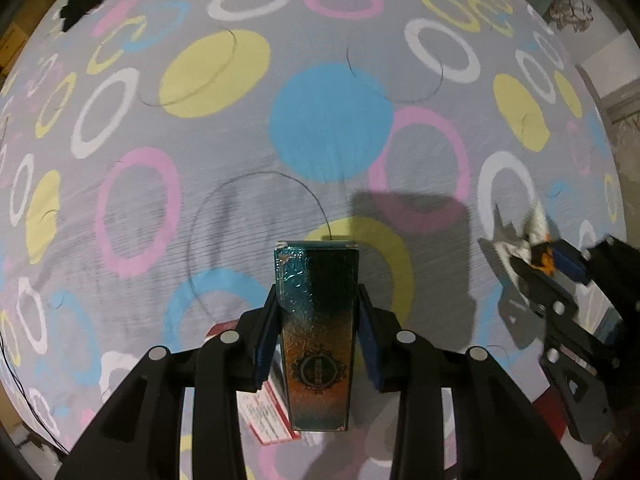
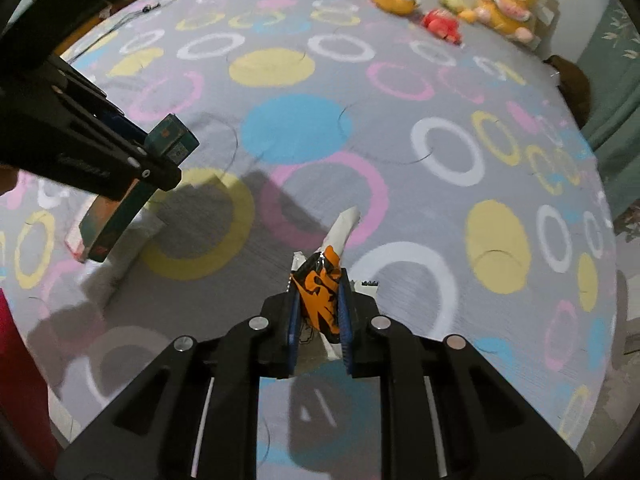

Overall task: Collect trash
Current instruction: 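Carry green box and sachet with both tools down over the floor bag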

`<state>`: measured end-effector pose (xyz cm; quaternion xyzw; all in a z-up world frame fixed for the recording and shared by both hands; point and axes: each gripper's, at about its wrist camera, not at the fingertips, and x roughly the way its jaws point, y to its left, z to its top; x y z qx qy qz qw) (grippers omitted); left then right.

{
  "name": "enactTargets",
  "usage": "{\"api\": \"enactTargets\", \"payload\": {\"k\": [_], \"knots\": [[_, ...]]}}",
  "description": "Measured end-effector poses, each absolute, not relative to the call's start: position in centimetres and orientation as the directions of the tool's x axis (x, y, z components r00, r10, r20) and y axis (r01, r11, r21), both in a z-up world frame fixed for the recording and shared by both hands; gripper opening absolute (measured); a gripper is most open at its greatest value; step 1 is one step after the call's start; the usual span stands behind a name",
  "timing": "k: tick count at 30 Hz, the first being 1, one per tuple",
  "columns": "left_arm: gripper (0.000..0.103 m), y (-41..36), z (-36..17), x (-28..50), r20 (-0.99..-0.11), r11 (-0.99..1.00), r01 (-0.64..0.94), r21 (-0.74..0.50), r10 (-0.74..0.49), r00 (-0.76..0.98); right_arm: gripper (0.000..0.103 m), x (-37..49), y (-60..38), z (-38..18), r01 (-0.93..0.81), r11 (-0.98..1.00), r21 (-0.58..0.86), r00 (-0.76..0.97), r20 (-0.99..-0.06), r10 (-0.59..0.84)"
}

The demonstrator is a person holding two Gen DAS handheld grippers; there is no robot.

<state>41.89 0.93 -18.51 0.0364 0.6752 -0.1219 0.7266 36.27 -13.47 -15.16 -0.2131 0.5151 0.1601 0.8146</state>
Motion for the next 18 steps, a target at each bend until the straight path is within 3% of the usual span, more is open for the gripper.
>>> {"api": "enactTargets", "payload": {"k": [9, 18], "knots": [[0.035, 1.4, -11.0, 37.5, -0.975, 0.964, 0.23, -0.134, -0.17, 0.144, 0.017, 30.0, -14.2, -7.3, -0.441, 0.876, -0.195, 0.505, -0.861, 0.063], [0.035, 2.5, -6.3, 26.8, -0.959, 0.962, 0.231, -0.148, -0.196, 0.205, 0.017, 20.8, -13.9, -2.0, -0.429, 0.887, -0.174, 0.529, -0.844, 0.09]]}}
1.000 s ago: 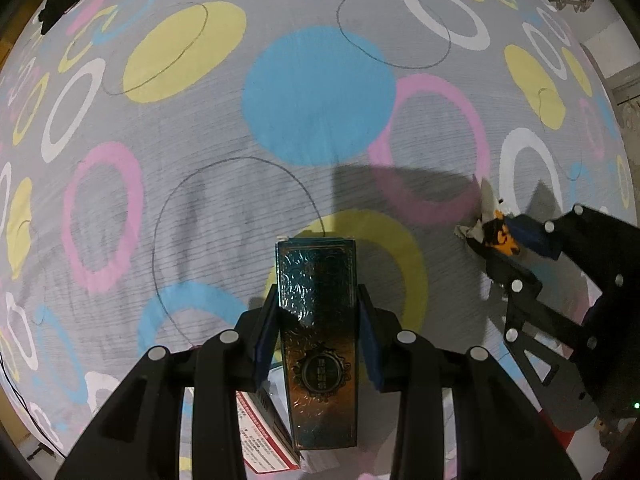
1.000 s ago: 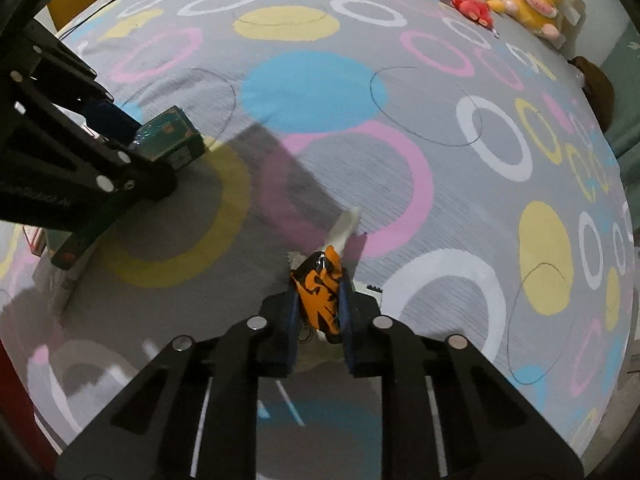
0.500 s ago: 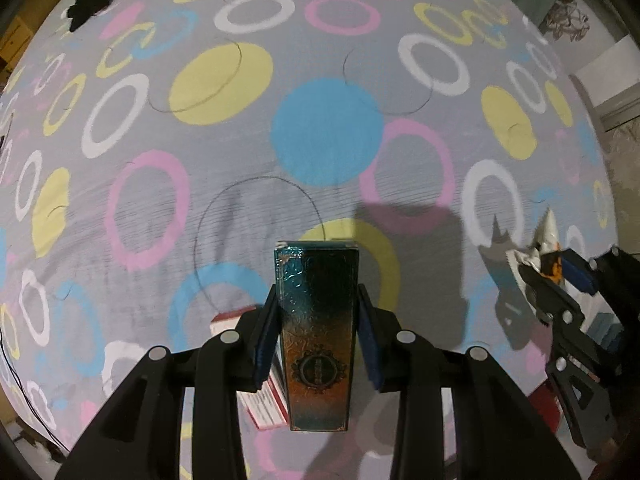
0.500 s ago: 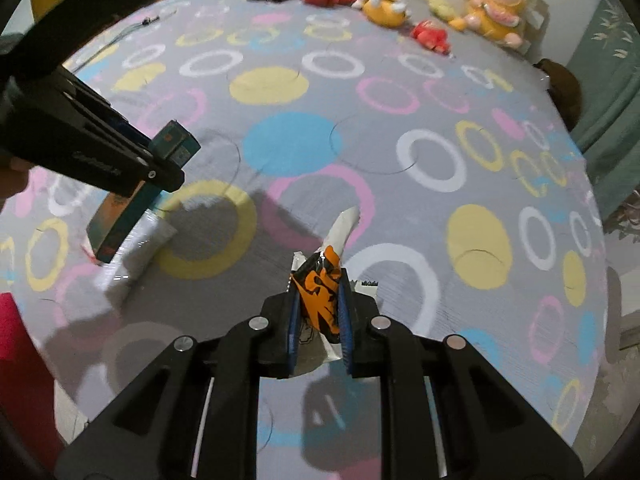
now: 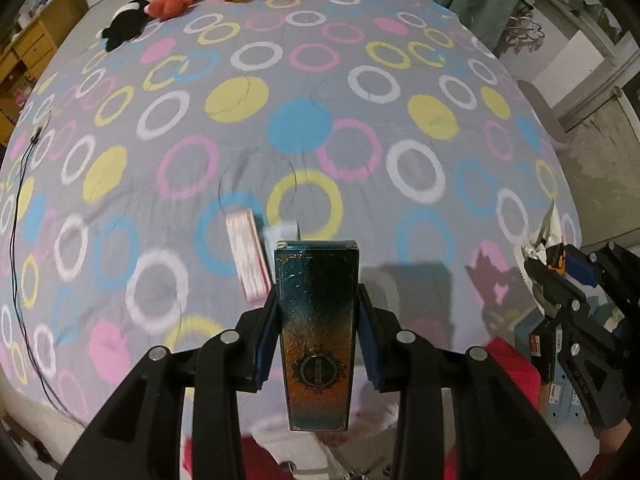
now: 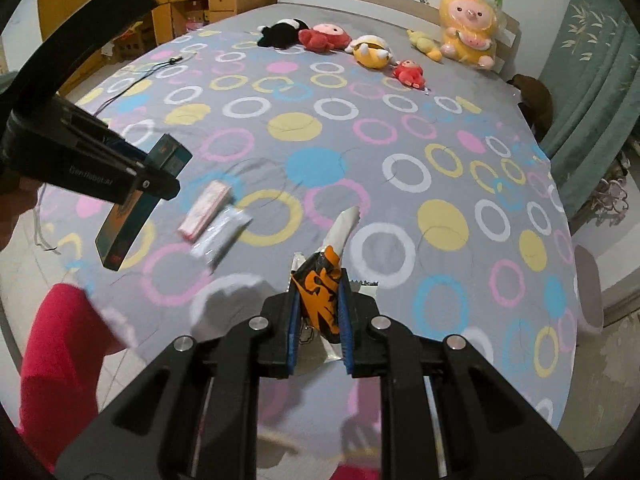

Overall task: Collect trash
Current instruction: 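Carry green box and sachet with both tools down over the floor bag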

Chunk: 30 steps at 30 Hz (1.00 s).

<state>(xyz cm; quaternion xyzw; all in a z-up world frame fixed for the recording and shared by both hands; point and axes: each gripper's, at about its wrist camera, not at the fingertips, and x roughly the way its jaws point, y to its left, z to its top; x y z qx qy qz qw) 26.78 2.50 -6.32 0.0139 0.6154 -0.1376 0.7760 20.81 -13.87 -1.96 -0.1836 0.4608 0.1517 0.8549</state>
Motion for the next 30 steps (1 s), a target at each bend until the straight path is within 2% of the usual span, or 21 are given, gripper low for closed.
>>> {"api": "enactTargets", "payload": {"k": [8, 15, 30], "knots": [[0.035, 3.4, -5.8, 16.7, -0.955, 0.961, 0.223, -0.164, -0.211, 0.208, 0.017, 11.0, -12.4, -1.5, -0.455, 0.877, -0.155, 0.519, -0.846, 0.12], [0.035, 3.9, -7.7, 9.3, -0.953, 0.958, 0.211, -0.193, -0.234, 0.191, 0.017, 3.9, -10.8, -2.9, -0.472, 0.87, -0.141, 0.498, -0.857, 0.132], [0.035, 2.7, -12.9, 1.9, -0.959, 0.971, 0.172, -0.164, -0.198, 0.202, 0.017, -4.7, -9.2, -7.0, -0.456, 0.878, -0.142, 0.474, -0.874, 0.105]]}}
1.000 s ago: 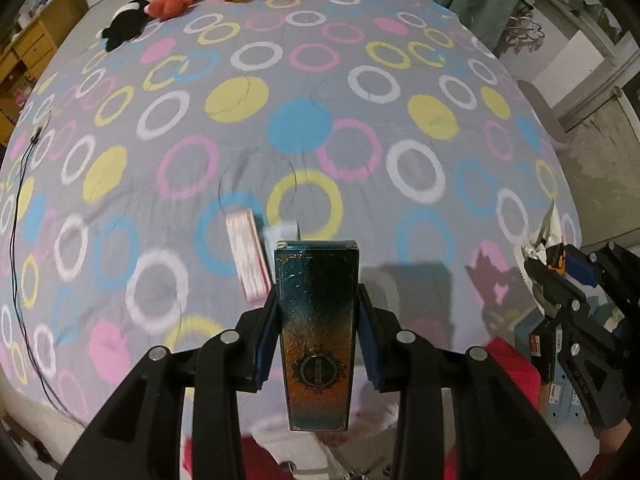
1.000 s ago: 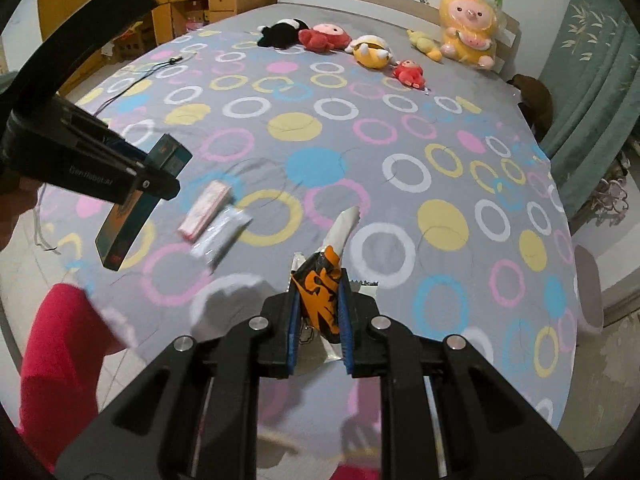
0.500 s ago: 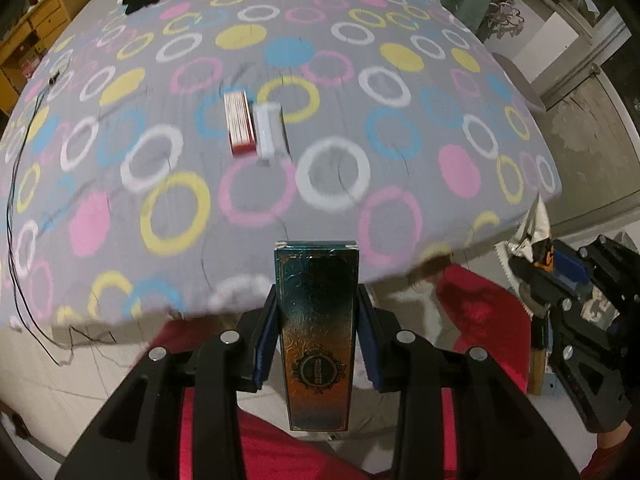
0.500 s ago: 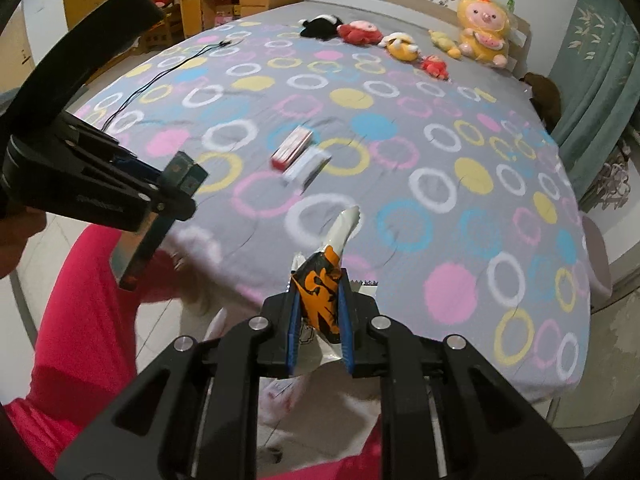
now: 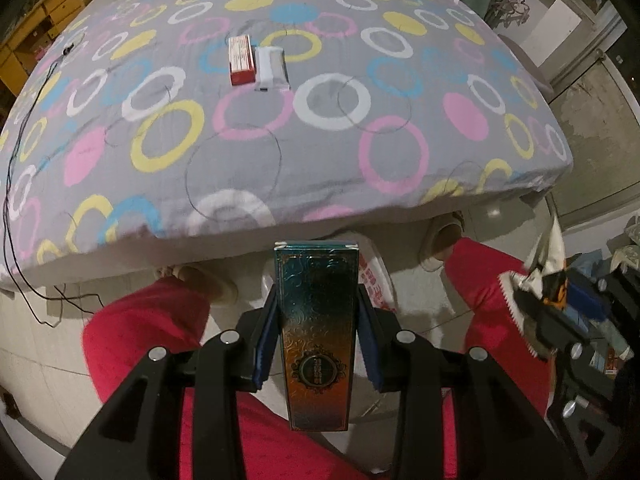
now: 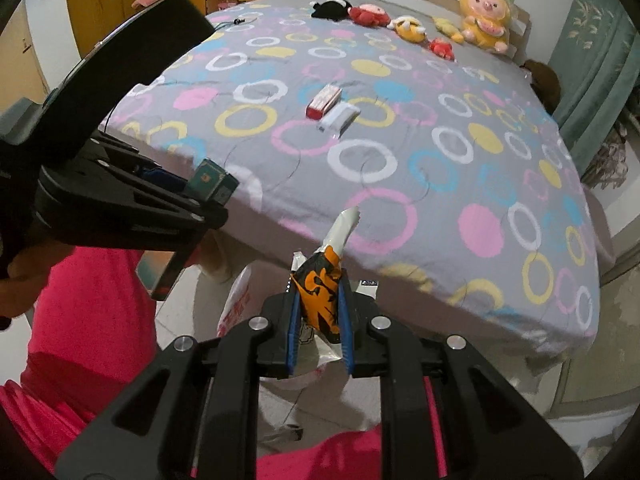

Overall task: Collect trash
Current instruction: 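Carry green box and sachet with both tools down over the floor bag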

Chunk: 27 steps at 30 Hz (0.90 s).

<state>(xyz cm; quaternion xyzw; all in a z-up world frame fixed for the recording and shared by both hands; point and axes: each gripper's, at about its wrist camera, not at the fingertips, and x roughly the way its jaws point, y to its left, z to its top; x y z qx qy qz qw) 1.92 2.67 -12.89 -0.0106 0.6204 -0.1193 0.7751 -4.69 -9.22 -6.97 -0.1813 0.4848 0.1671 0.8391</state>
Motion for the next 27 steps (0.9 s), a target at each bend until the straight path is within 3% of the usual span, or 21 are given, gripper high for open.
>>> {"api": "enactTargets", "payload": {"k": [27], "knots": [[0.035, 0.9, -24.7, 1.7, -0.974, 0.973, 0.07, -0.218, -0.222, 0.053, 0.017, -3.5, -11.2, -19.4, -0.303, 0.95, -0.067, 0.348, -0.936, 0.045]]}}
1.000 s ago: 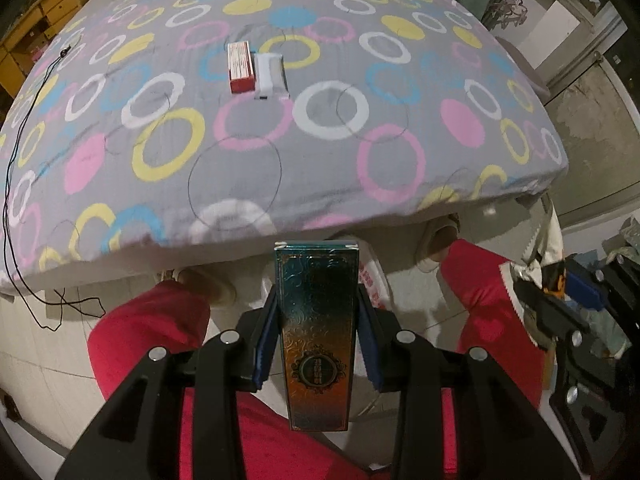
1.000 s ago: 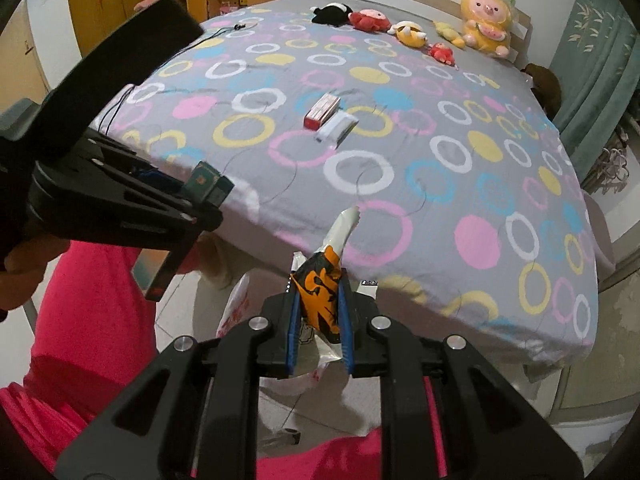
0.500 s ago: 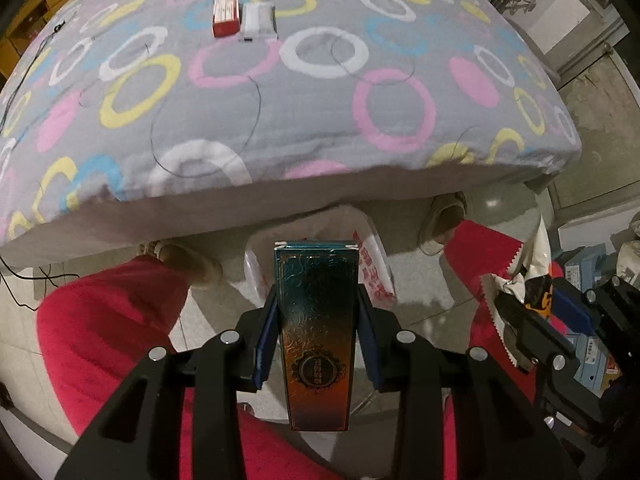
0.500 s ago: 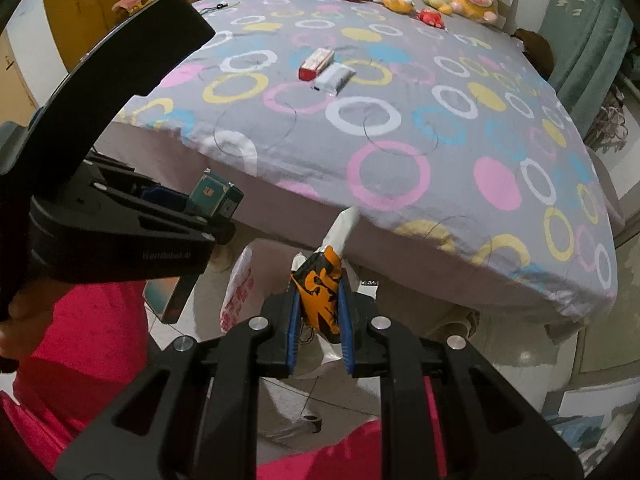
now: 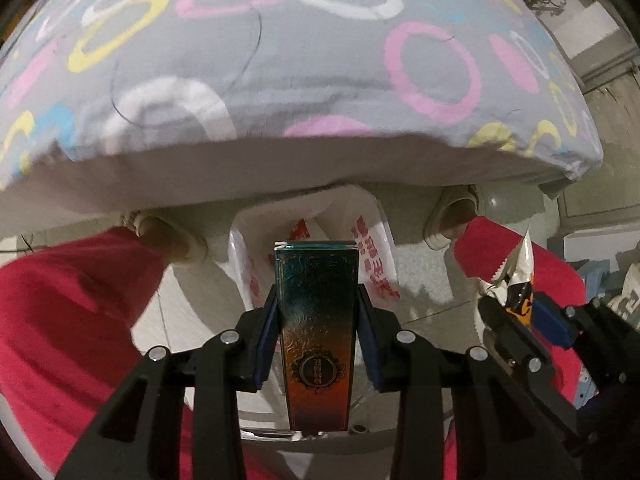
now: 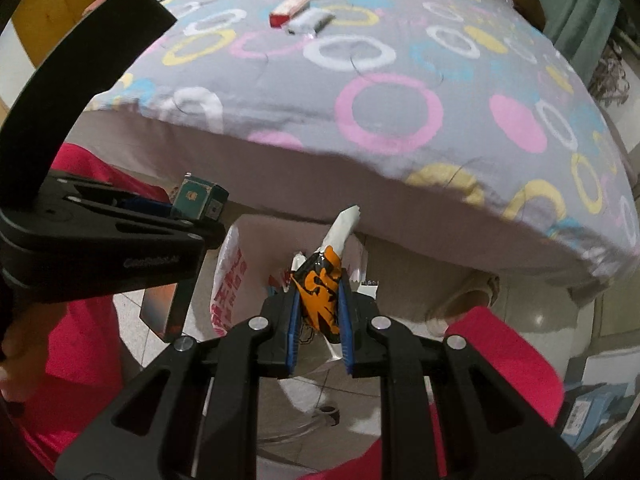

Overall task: Collect trash
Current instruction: 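Carry green box and sachet with both tools down over the floor bag, then open both tools to drop box and sachet into the plastic bag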

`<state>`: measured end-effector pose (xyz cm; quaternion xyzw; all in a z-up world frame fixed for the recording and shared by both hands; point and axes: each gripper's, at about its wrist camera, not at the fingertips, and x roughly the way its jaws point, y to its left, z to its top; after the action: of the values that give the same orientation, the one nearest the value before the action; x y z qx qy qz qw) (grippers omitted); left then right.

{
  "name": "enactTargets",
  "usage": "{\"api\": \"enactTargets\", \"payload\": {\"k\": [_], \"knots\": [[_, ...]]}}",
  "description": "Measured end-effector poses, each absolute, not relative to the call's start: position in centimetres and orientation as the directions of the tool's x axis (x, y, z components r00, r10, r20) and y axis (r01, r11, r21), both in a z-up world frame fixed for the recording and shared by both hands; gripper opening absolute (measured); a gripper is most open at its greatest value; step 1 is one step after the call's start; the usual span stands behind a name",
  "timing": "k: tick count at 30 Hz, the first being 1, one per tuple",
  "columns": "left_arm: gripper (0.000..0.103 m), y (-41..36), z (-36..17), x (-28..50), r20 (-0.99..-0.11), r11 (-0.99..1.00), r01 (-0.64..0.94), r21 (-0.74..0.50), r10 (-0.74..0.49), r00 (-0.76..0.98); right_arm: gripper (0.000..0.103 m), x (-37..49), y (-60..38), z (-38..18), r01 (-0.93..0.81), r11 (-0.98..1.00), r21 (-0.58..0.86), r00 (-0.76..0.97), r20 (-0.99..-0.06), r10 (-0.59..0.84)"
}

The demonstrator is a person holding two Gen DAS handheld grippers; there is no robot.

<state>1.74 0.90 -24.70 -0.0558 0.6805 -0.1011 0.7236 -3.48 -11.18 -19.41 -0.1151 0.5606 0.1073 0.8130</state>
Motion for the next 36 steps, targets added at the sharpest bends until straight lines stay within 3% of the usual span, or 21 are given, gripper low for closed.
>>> {"api": "enactTargets", "payload": {"k": [36], "knots": [[0.035, -0.2, -39.9, 4.6, -0.946, 0.98, -0.107, -0.17, -0.193, -0.262, 0.017, 1.9, -12.3, -36.4, -0.183, 0.982, 0.051, 0.018, -0.998, 0.055]]}}
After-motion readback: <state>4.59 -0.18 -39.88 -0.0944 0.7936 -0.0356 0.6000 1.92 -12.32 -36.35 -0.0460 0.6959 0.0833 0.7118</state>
